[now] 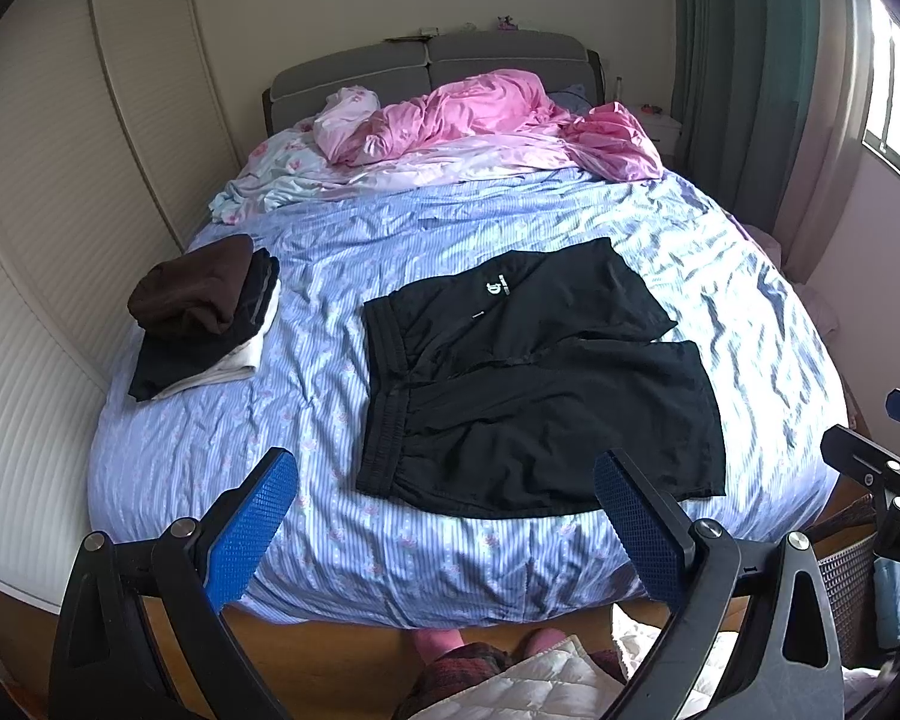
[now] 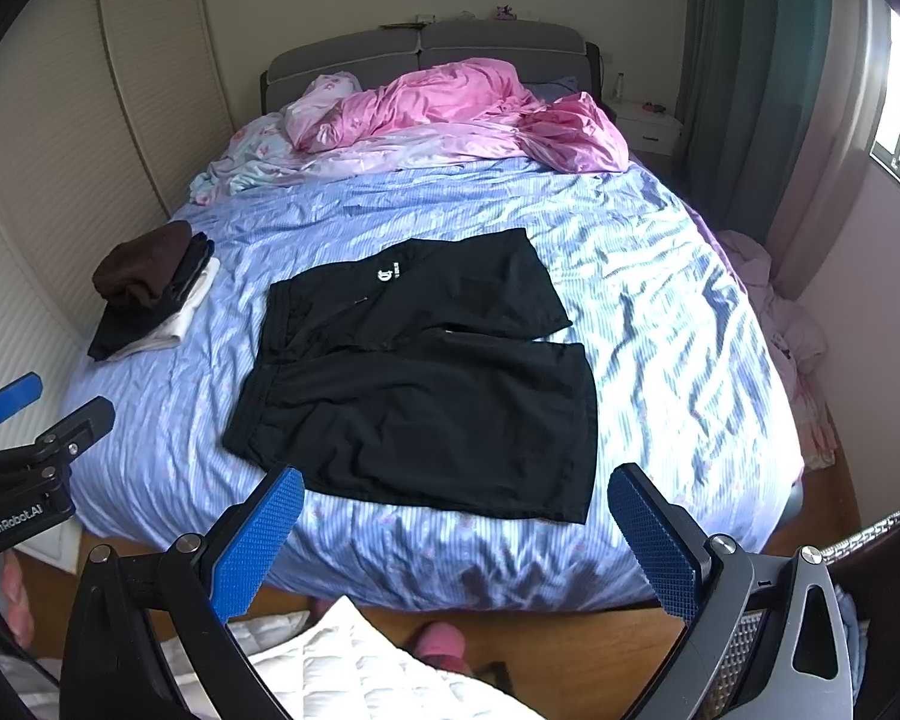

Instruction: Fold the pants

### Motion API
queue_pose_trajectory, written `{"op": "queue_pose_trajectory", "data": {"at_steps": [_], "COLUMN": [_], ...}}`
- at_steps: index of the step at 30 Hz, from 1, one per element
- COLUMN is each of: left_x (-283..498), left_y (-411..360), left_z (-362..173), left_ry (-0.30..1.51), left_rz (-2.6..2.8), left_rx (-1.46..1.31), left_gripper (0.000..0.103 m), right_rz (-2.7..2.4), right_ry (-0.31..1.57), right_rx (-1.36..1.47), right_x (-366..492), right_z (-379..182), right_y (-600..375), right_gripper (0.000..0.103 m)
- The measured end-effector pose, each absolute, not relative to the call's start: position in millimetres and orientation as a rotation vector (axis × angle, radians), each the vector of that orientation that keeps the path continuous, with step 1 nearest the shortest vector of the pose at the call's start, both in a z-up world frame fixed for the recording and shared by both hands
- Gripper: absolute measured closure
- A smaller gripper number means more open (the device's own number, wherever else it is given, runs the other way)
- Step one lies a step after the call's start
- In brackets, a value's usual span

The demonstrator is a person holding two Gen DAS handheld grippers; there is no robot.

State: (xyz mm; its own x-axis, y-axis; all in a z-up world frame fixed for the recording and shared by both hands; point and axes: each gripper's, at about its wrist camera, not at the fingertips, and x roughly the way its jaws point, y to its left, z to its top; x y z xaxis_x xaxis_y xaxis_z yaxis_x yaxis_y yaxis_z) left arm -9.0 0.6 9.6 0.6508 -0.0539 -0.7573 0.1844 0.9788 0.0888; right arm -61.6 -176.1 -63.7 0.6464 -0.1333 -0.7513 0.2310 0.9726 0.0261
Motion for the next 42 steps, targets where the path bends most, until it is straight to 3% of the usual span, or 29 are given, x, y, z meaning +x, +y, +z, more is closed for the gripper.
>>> {"op": "queue_pose_trajectory", "data": {"at_steps": [18,33,42], "left_x": [-5,26,81], "left_y": [6,22,61], "left_z": [0,-15,-69], "left_ry": [0.881,1.002,1.160], "left_rz": [-0.128,-0.048,-0.037], "left_rx": [0.165,0.136,0.097], "left_gripper": [0.002,0.002,0.002], "right_rz": [-0.197,-0.176,-0.244], "right_ry": [0.864,0.994,1.098], "right_rx": [0.127,0.175,0.288], "right_x": [-58,-22,23], "right_z": [-74,-98,-148], "right_y": [-175,-182,-188], "right_gripper": [0.000,0.000,0.000]}}
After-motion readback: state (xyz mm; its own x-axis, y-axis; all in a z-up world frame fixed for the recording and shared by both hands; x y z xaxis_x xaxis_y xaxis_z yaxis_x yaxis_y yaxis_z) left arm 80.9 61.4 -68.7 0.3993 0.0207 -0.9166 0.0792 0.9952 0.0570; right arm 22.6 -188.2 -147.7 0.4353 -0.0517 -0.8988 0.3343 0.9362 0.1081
